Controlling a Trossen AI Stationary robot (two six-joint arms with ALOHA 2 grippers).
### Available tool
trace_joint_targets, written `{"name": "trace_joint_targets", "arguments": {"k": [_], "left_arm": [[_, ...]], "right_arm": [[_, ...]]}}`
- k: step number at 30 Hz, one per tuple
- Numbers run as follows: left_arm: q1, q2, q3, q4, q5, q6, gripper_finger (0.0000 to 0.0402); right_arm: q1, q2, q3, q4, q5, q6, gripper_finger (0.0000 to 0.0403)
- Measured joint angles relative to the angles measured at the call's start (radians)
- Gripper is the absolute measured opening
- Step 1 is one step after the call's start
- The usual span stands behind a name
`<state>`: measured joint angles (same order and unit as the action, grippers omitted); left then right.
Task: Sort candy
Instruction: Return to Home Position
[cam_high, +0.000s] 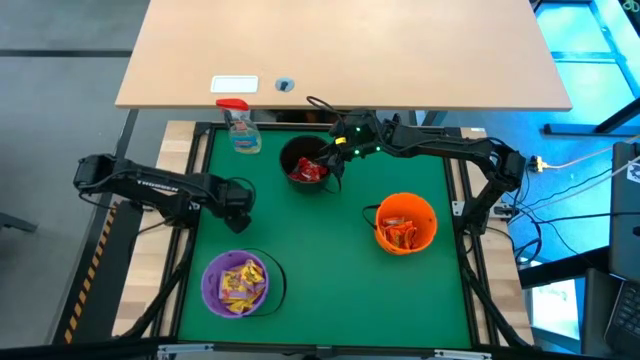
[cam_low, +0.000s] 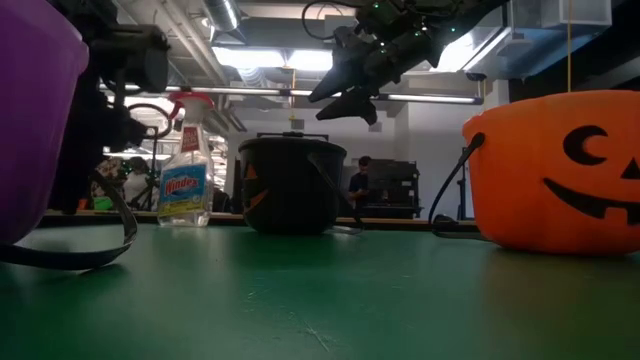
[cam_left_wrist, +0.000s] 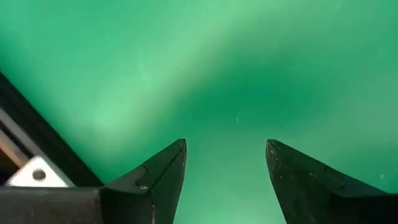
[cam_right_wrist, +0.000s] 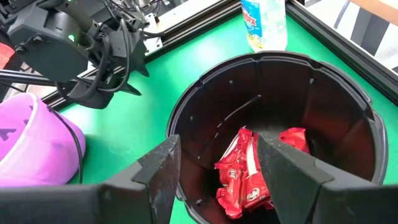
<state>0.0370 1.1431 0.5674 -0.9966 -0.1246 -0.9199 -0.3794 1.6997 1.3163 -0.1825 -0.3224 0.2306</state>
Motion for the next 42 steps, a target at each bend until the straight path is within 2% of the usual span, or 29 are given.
{"name": "trace_joint_targets", "arguments": {"k": [7,24,28,37,40,42], "left_arm": [[-0.004,0.000,0.000,0.086,-0.086,0.100,0.0211],[-0.004,0.000,0.000,0.318,-0.148,0.397,0.0211],[-0.004,0.000,0.000,0.406,-0.169,0.457,0.0211],[0.003,0.000,0.000,0.608,-0.236,0.631,0.0211],[0.032,-0.008,0.001,0.605,-0.248,0.697,0.0209],[0.062,-0.033,0.001,0.593,-0.257,0.731,0.0203]], "right_arm": [[0.000,0.000,0.000,0.000,0.000,0.000,0.0209],[0.000,0.000,0.000,0.031,0.000,0.004,0.0209],[0.008,0.000,0.000,0.065,-0.011,0.067,0.0209],[0.008,0.000,0.000,0.092,0.055,0.259,0.0209],[0.014,-0.030,-0.003,0.118,0.028,0.240,0.0209],[0.049,-0.096,-0.003,0.128,0.110,0.166,0.0209]]}}
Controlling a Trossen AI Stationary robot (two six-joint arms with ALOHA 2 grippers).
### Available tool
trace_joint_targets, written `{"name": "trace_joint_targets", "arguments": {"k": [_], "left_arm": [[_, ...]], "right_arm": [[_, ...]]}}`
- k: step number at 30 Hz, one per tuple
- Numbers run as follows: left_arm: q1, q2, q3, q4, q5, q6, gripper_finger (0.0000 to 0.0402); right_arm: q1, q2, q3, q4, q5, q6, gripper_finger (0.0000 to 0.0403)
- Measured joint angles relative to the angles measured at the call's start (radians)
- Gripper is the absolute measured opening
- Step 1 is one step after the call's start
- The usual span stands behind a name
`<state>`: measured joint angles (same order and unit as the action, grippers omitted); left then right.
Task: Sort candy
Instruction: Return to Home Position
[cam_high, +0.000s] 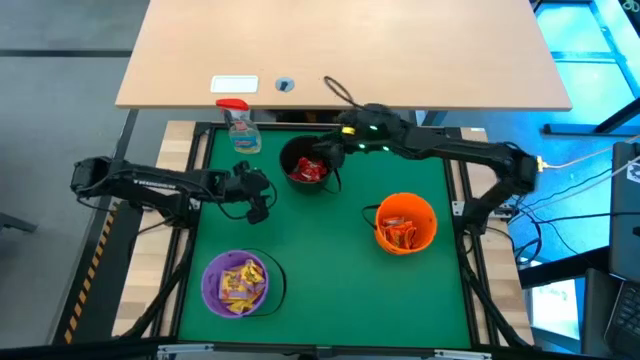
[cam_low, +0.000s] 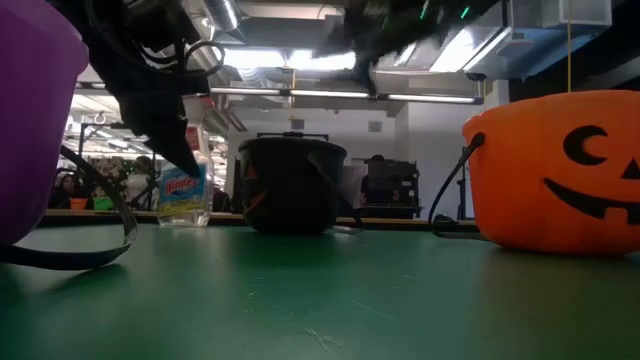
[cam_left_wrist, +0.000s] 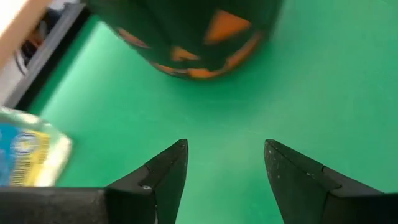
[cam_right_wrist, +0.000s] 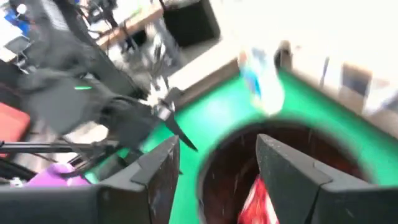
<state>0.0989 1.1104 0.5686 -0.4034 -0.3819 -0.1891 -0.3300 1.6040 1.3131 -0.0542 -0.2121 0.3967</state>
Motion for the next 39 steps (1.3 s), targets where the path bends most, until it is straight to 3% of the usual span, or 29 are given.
{"name": "trace_joint_targets", "arguments": {"k": [6,11,14,16,18,26,33,36,39], "left_arm": [[0.066,-0.224,0.000,-0.001,0.107,0.111,0.0145],[0.122,-0.503,0.002,0.012,0.096,0.204,0.0060],[0.146,-0.636,0.007,0.071,0.226,0.268,0.0012],[0.148,-0.700,0.006,0.099,0.317,0.271,0.0007],[0.148,-0.744,0.006,0.120,0.394,0.260,0.0003],[0.148,-0.808,0.004,0.082,0.512,0.178,0.0000],[0.148,-0.853,-0.149,0.193,0.542,0.156,0.0000],[0.148,-0.887,-0.258,0.323,0.567,0.142,0.0000],[0.148,-0.929,-0.340,0.446,0.570,0.145,0.0000]], "right_arm": [[0.158,-0.293,-0.058,-0.177,0.425,-0.179,0.0209],[0.319,-0.555,-0.238,-0.148,0.625,-0.176,0.0209],[0.401,-0.685,-0.388,-0.108,0.742,-0.164,0.0209],[0.434,-0.769,-0.491,-0.047,0.788,-0.148,0.0209],[0.463,-0.849,-0.590,0.019,0.796,-0.140,0.0209],[0.527,-1.210,-0.956,0.073,0.862,-0.111,0.0209],[0.526,-1.574,-1.197,0.082,0.763,-0.086,0.0209],[0.526,-1.601,-1.250,0.134,0.711,-0.137,0.0206],[0.526,-1.588,-1.266,0.183,0.634,-0.220,0.0179]]}}
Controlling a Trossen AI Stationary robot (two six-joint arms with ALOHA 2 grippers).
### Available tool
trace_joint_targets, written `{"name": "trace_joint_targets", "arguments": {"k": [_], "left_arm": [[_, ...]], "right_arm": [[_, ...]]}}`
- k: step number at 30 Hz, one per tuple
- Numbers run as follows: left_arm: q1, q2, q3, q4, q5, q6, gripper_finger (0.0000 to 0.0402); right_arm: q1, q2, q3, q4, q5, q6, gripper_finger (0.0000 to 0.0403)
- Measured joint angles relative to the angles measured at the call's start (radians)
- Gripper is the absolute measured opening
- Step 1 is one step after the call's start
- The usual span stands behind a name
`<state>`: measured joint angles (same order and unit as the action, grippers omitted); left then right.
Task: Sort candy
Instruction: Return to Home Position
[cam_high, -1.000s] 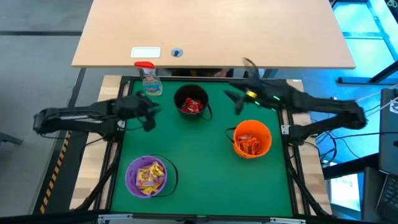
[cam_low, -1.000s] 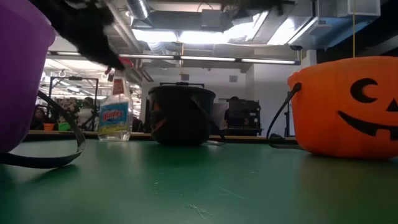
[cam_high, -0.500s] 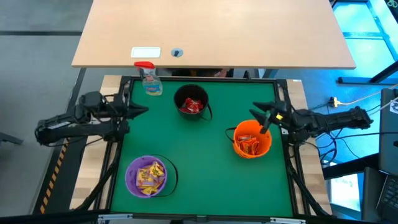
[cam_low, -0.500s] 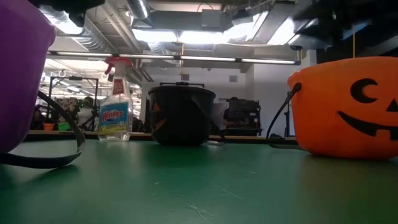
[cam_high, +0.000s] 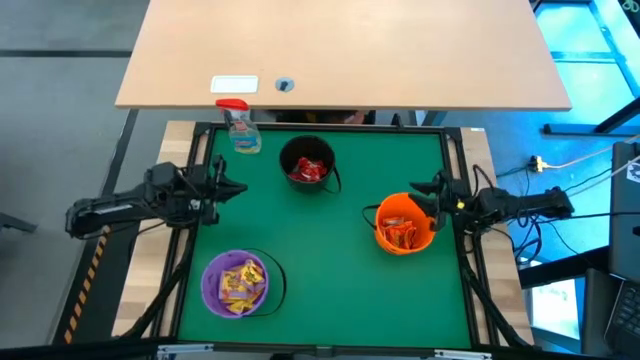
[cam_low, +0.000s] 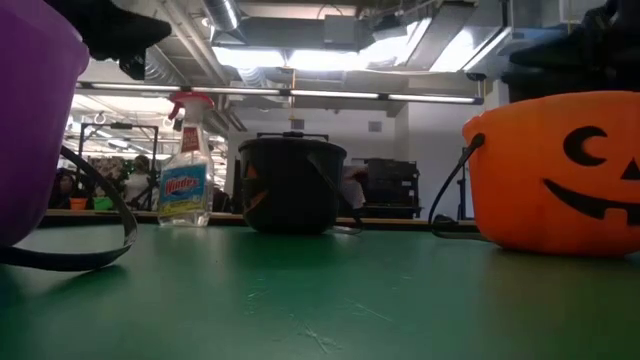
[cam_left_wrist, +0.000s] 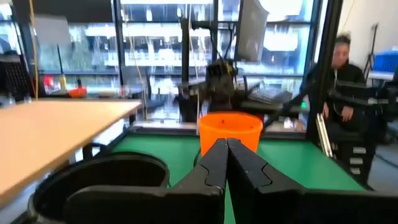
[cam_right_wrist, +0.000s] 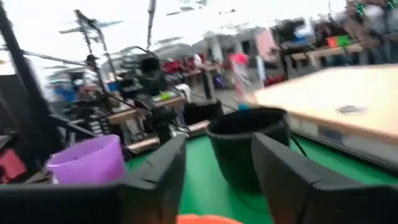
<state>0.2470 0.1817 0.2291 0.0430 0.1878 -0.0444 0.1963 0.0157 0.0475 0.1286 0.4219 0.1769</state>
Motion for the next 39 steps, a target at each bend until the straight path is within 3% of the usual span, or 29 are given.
{"name": "trace_joint_targets", "arguments": {"k": [7,10,15,24,39], "left_arm": [[0.000,-0.098,-0.162,0.114,0.013,-0.056,0.0000],[0.001,-0.124,-0.223,0.152,0.007,-0.086,0.0000],[0.001,-0.132,-0.222,0.133,-0.021,-0.050,0.0000],[0.002,-0.136,-0.222,0.124,-0.125,-0.024,0.0000],[0.002,-0.136,-0.222,0.124,-0.127,-0.024,0.0000]], "right_arm": [[0.000,-0.014,-0.040,-0.017,-0.141,-0.171,0.0015],[0.000,-0.014,-0.040,-0.025,-0.181,-0.208,0.0018],[0.000,-0.014,-0.040,-0.017,-0.232,-0.232,0.0004],[0.000,-0.013,-0.040,-0.068,-0.179,-0.232,0.0012],[0.000,-0.014,-0.040,-0.073,-0.180,-0.232,0.0012]]}}
